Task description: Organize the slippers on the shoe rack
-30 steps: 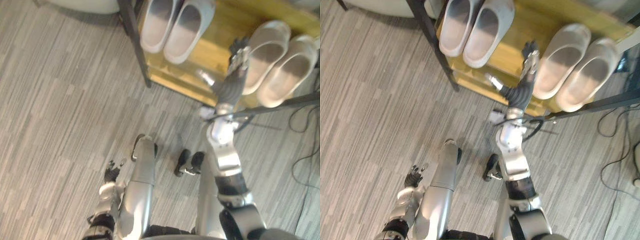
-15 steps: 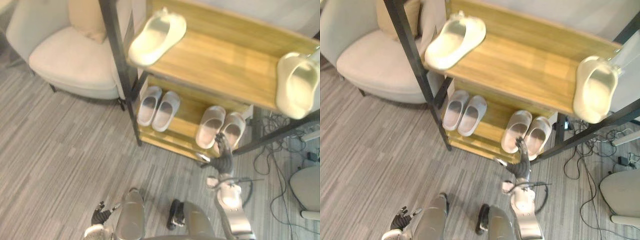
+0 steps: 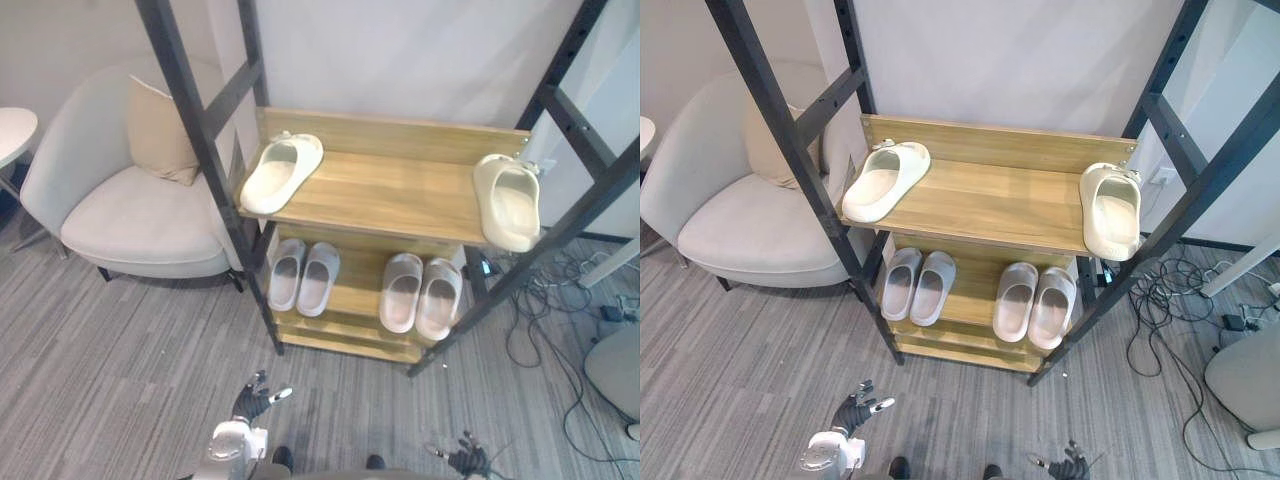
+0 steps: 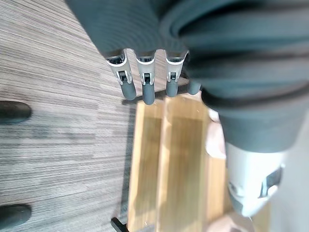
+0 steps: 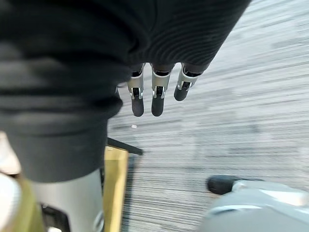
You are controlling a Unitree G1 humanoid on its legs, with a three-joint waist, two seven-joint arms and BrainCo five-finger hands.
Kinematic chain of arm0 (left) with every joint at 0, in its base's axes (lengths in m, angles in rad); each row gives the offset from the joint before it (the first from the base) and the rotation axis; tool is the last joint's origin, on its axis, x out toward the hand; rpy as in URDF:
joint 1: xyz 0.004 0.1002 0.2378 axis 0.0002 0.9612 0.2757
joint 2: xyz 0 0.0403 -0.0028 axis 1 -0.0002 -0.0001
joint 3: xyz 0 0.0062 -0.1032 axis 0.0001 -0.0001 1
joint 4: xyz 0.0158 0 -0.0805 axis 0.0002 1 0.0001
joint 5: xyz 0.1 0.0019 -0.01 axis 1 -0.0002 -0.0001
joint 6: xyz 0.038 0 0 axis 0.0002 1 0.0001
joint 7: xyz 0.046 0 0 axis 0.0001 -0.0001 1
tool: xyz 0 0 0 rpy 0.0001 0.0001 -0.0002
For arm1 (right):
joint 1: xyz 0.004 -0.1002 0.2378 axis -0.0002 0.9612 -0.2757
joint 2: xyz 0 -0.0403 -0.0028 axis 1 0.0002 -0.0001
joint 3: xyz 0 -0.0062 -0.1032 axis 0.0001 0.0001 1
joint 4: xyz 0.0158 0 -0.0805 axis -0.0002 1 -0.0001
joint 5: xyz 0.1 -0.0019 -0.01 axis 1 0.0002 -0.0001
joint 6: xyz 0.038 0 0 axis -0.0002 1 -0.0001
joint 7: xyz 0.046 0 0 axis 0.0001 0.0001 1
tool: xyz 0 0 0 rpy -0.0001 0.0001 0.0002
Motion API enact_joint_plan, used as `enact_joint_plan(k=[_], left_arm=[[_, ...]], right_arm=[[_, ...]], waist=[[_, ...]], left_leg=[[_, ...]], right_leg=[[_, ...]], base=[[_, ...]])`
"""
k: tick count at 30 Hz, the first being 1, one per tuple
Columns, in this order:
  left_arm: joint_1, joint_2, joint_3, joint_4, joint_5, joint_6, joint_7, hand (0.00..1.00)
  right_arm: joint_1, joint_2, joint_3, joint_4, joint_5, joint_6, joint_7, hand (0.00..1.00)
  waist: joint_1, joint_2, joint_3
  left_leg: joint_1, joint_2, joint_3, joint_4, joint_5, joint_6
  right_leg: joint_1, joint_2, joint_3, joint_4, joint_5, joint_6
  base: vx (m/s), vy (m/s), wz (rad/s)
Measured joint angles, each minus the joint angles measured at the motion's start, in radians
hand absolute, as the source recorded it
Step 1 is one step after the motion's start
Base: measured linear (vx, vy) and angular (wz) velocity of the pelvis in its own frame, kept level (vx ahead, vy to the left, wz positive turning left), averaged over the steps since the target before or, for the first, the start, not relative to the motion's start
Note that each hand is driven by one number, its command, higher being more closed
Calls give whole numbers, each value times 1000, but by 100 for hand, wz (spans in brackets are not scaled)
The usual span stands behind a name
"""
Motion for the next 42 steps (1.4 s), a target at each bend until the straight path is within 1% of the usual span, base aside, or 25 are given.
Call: enact_joint_plan(k=[1, 2, 3, 4, 5, 7, 9, 14, 16, 19, 21, 23, 26, 31, 33, 35, 40, 42], left_arm=[[-1, 0, -25, -38, 0, 0, 0, 0], [-2, 0, -69, -124, -1, -1, 0, 0], [-2, 0, -75, -137, 0, -1, 0, 0], [-2, 0, -95, -189, -1, -2, 0, 0], [-3, 0, -117, -251, -2, -14, -1, 0], [-7, 0, -138, -318, -3, -37, -2, 0], [-27, 0, -148, -386, -8, -44, -1, 0], [-57, 3, -149, -503, -46, -61, 10, 0], [-73, 5, -144, -547, -64, -71, 30, 0], [-114, 13, -136, -605, -84, -81, 38, 0], [-174, 25, -108, -610, -82, -86, 60, 0], [-247, 41, -57, -610, -81, -87, 98, 0], [-317, 63, 12, -610, -81, -92, 136, 0], [-383, 124, 61, -610, -76, -96, 176, 0], [-416, 148, 77, -603, -59, -96, 189, 0], [-462, 176, 95, -570, -41, -96, 201, 0], [-596, 276, 144, -394, -41, -95, 226, 0], [-630, 318, 151, -337, -44, -94, 226, 0]], right_arm=[[0, 2, -14, 9, 18, 0, 2, 0], [-6, -1, -18, 34, 38, 0, 2, 0], [-6, -1, -18, 37, 38, 0, 2, 0], [-5, 0, -18, 47, 38, 0, 2, 0], [-8, 2, -18, 68, 38, 0, 2, 0], [-8, 3, -36, 77, 38, 0, 2, 0], [-4, 2, -55, 87, 38, 0, -1, 0], [-1, 3, -56, 108, 42, 1, 0, 0], [-15, 4, -56, 107, 60, 0, 1, 0], [-30, 5, -52, 105, 77, -6, 0, 0], [-38, 4, -44, 105, 77, -6, 0, 0], [-43, 3, -32, 104, 76, -5, 0, 0], [-44, -1, -12, 103, 76, -5, -1, 0], [-46, -2, -7, 102, 77, -2, 1, 0], [-47, -2, -6, 102, 77, -1, 2, 0], [-50, -3, -3, 102, 77, -1, 4, 0], [-57, -5, 8, 99, 77, 0, 13, 0], [-59, -5, 8, 99, 77, 0, 17, 0]], waist=[[0, 4, -4], [-2, 10, -8], [-2, 10, -8], [-2, 12, -9], [-5, 13, -10], [-12, 17, -14], [-21, 21, -18], [-23, 24, -30], [-23, 27, -34], [-24, 25, -33], [-25, 23, -35], [-28, 22, -37], [-32, 19, -38], [-37, 18, -40], [-37, 18, -40], [-37, 18, -40], [-38, 18, -40], [-40, 19, -39]], left_leg=[[2, 0, 0, -8, 4, 1], [8, 0, 0, -14, 8, 3], [10, 0, 0, -15, 8, 3], [18, 0, 1, -22, 10, 5], [30, 2, 5, -34, 12, 4], [35, 4, 6, -42, 12, 4], [35, 7, 8, -44, 12, 3], [43, 12, 12, -48, 14, -1], [52, 13, 20, -62, 14, -1], [52, 13, 33, -68, 14, -1], [53, 13, 38, -71, 14, -1], [54, 13, 39, -77, 14, -1], [48, 13, 43, -78, 13, -1], [33, 12, 46, -78, 13, -1], [33, 12, 46, -78, 13, -1], [32, 12, 46, -78, 13, -1], [9, 12, 47, -78, 14, -1], [-2, 11, 48, -78, 16, -2]], right_leg=[[0, 1, 1, -1, 1, 0], [2, 1, 5, -5, 2, 0], [3, 1, 6, -6, 2, 0], [9, 3, 10, -12, 2, -1], [20, 6, 15, -27, 2, 1], [22, 9, 19, -34, 5, 0], [19, 13, 24, -35, 5, 0], [32, 21, 37, -44, 19, -7], [34, 23, 40, -52, 21, -7], [31, 23, 44, -56, 22, -7], [30, 23, 47, -58, 22, -7], [29, 24, 50, -63, 23, -8], [24, 24, 52, -69, 25, -8], [8, 24, 54, -71, 27, -9], [9, 24, 54, -73, 28, -9], [9, 24, 54, -76, 30, -12], [-11, 26, 61, -95, 47, -15], [-22, 26, 66, -96, 52, -14]], base=[[-44, 4, -3], [-44, 3, 2], [0, 0, 0], [-9, -1, -9], [0, -2, -13], [8, -4, -9], [29, -7, -7], [67, -8, -4], [48, 5, -10], [41, 13, -6], [25, 9, -5], [17, 5, -5], [21, 6, -4], [0, 0, 0], [0, 0, 0], [0, 0, 0], [-19, 4, -6], [7, 1, -2]])
